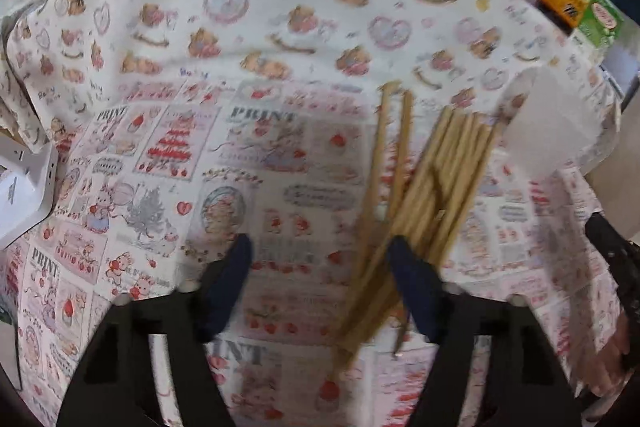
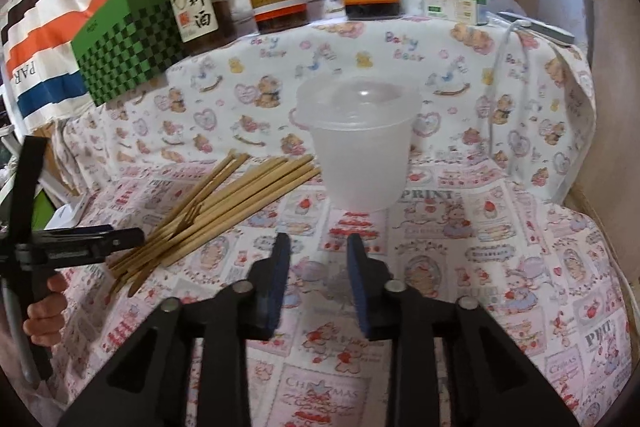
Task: Organize utensils
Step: 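Move the left gripper down to the wooden chopstick bundle, fingers around one chopstick, then close the left gripper on one chopstick and pull it from the bundle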
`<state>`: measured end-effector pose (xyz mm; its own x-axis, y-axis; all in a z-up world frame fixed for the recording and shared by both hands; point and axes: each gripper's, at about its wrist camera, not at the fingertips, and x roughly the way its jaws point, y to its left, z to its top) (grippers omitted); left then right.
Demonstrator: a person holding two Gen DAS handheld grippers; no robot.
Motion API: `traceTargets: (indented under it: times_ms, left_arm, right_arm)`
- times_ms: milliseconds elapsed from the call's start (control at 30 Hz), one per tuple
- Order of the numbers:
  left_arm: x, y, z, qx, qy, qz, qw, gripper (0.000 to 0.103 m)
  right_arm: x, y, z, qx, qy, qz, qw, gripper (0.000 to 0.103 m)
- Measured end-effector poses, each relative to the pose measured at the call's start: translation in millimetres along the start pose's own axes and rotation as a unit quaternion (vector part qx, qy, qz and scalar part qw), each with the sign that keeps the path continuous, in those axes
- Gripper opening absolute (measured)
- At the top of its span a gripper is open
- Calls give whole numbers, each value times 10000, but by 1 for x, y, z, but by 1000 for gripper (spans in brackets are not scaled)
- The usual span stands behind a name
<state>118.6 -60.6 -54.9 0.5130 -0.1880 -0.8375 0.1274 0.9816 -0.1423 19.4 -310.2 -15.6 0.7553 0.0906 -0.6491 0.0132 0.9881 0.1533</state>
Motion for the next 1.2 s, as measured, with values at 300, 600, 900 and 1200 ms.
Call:
traceTargets:
  times_ms: [300,600,900,1200]
  left_arm:
    - [-1,-2,1,59,8,-524,9986,27]
    - [-1,-30,-9,643,105,-564,9963,25]
    - [-6,-7,-4,78,206,-1160,9930,7]
    - [-37,-11,-3,111,-452,-1343,9898,5]
  right_arm:
    - [2,-1,-1,32,-10,-91,10000,22]
    - [1,-2,0,47,-33,-93,9999,22]
    - [1,-2,-1,52,-44,-133,9999,22]
    - [0,-3,0,74,-88,-158,9998,22]
